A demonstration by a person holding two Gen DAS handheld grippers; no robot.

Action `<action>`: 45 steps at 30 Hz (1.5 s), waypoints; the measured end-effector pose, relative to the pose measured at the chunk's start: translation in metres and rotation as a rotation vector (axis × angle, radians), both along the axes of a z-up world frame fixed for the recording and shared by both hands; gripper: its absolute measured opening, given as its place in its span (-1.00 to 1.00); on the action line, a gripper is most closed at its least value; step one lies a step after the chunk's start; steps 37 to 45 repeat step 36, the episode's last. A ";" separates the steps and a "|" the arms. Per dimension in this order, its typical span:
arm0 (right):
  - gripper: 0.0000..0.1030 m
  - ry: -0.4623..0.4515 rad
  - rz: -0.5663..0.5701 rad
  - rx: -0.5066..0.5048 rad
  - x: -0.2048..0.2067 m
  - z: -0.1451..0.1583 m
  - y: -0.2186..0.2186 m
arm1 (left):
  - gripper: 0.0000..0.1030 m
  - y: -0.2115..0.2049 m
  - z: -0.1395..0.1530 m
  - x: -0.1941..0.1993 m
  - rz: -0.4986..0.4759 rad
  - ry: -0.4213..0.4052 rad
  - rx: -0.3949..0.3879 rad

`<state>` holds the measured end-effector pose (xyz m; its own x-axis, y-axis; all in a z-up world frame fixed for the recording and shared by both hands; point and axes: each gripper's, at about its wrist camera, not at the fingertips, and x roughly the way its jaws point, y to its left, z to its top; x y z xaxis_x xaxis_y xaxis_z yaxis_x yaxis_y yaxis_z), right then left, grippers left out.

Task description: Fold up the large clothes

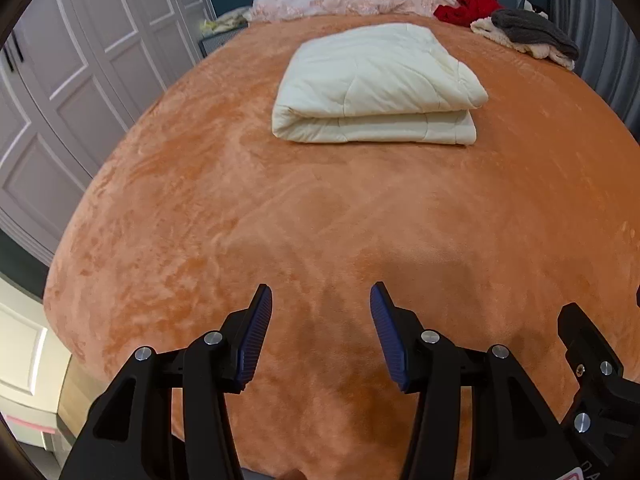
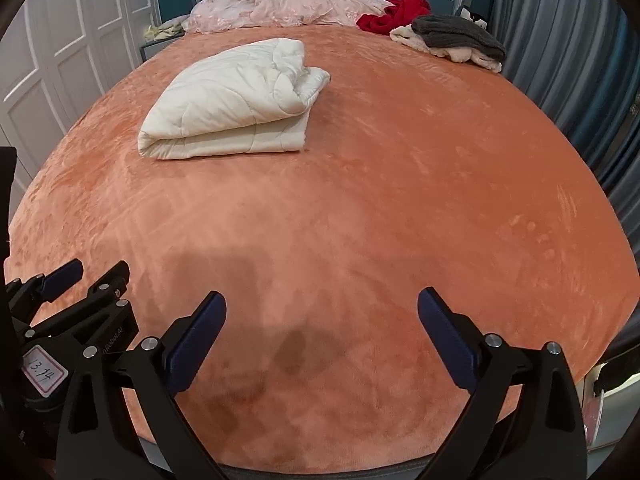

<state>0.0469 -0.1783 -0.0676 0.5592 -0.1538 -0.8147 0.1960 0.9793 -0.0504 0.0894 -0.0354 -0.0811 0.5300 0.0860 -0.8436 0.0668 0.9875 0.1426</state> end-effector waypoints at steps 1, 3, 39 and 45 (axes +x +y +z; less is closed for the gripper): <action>0.83 -0.003 -0.001 0.001 -0.002 0.000 0.000 | -0.02 0.001 0.001 -0.002 -0.002 -0.002 -0.006; 0.83 -0.007 -0.001 0.008 -0.005 0.001 -0.001 | -0.02 0.002 0.002 -0.004 -0.004 -0.002 -0.022; 0.83 -0.052 0.006 0.011 -0.014 0.019 0.007 | 0.37 0.012 0.020 -0.007 0.030 -0.029 -0.037; 0.83 -0.052 0.006 0.011 -0.014 0.019 0.007 | 0.37 0.012 0.020 -0.007 0.030 -0.029 -0.037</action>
